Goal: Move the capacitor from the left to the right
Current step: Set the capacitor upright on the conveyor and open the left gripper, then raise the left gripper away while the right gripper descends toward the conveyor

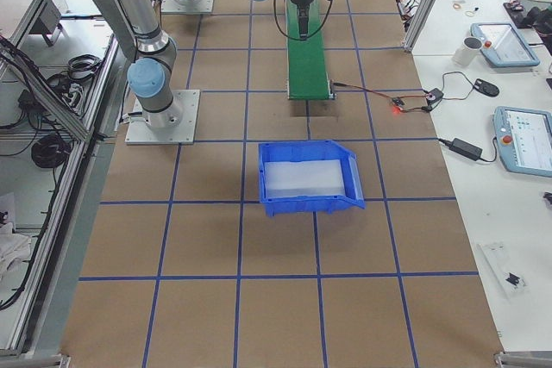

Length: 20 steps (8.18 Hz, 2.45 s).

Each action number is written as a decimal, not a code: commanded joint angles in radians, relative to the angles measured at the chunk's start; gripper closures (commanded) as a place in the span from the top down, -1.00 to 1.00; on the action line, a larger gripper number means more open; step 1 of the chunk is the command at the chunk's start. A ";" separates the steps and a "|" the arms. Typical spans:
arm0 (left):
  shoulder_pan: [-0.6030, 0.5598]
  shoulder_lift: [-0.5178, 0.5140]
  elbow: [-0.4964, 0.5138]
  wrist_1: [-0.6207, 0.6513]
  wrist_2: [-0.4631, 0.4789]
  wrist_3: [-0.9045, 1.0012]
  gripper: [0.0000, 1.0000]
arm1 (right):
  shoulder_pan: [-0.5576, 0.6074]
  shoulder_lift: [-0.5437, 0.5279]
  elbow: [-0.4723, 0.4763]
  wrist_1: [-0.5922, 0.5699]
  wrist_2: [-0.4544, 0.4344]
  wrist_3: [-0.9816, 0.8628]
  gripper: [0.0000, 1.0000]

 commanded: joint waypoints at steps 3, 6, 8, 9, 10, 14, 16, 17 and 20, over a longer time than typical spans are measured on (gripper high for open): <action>0.000 -0.009 -0.011 -0.002 -0.023 -0.018 1.00 | -0.006 0.013 0.067 -0.075 0.077 -0.102 1.00; -0.001 -0.003 -0.032 -0.024 -0.166 -0.018 1.00 | -0.009 0.014 0.111 -0.109 0.094 -0.102 0.97; -0.006 0.030 -0.061 -0.054 -0.168 -0.021 1.00 | -0.008 0.023 0.142 -0.115 0.100 -0.128 0.98; -0.011 0.056 -0.061 -0.109 -0.165 -0.021 1.00 | -0.008 0.060 0.159 -0.167 0.144 -0.128 0.97; -0.011 0.070 -0.061 -0.205 -0.169 -0.023 1.00 | -0.008 0.074 0.168 -0.201 0.193 -0.129 0.98; -0.011 0.075 -0.064 -0.220 -0.168 -0.044 1.00 | -0.008 0.115 0.168 -0.250 0.299 -0.119 0.99; -0.011 0.071 -0.064 -0.222 -0.171 -0.046 1.00 | -0.008 0.125 0.168 -0.249 0.304 -0.115 0.99; -0.011 0.064 -0.066 -0.222 -0.171 -0.055 1.00 | -0.008 0.129 0.168 -0.249 0.306 -0.115 0.98; -0.011 0.058 -0.070 -0.222 -0.172 -0.058 1.00 | -0.009 0.154 0.182 -0.250 0.341 -0.114 0.91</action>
